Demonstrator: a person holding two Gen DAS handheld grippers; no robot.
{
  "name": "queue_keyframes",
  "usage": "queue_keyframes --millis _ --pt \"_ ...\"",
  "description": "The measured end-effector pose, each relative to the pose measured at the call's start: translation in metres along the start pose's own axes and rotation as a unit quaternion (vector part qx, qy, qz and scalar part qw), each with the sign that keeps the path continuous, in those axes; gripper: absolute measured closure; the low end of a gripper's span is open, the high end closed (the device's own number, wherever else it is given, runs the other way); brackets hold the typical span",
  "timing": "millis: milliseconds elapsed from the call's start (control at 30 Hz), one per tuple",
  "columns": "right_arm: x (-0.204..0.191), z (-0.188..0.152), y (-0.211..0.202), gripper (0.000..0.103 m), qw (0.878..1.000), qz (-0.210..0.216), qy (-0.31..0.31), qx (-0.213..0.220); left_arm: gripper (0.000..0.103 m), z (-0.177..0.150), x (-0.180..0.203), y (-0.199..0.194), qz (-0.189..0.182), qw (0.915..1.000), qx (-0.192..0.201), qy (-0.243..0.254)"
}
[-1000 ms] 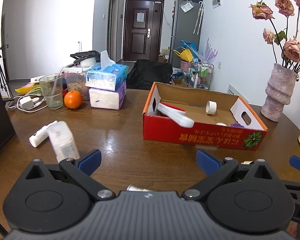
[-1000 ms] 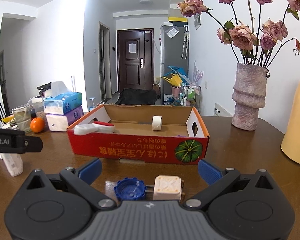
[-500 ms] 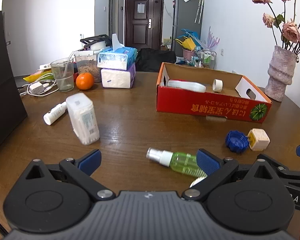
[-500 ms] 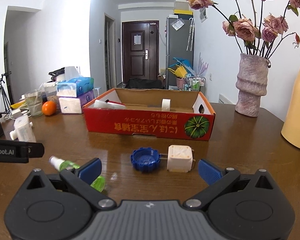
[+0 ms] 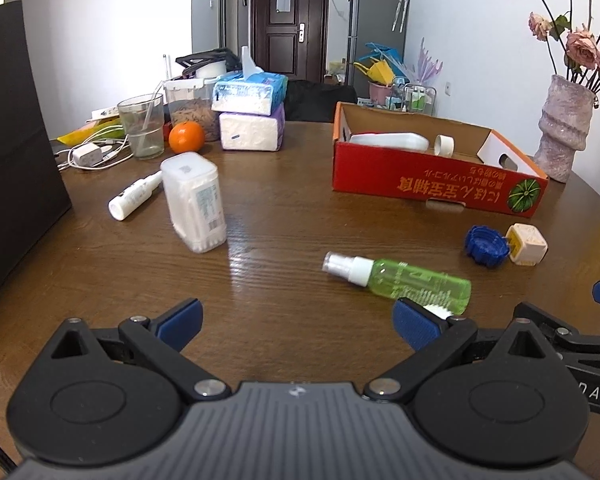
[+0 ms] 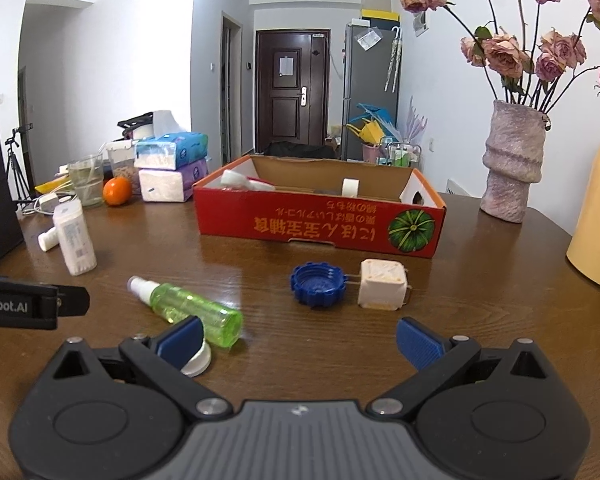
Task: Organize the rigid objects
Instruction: 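Grasp the white ridged cap with the right tool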
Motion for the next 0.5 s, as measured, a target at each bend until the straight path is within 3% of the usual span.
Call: queue_keyframes --millis 267,500 --pt "-0.027 -0.014 0.013 0.000 0.999 0.016 -0.018 -0.031 0.000 -0.008 -0.024 0.005 0.011 0.9999 -0.009 -0.008" --pt "-0.053 -0.028 0.040 0.013 0.997 0.035 -0.018 -0.072 0.000 -0.009 -0.039 0.008 0.015 0.9997 -0.011 -0.018"
Point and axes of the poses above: each gripper's, at about its wrist camera, not at the fingertips, and y roughly the way its jaws point, x to its right, z to its top, the point moved 9 cm from there along y, roughly the way its jaws point, and after that the axes turned 5 degrees about y, right-handed, at the moved point
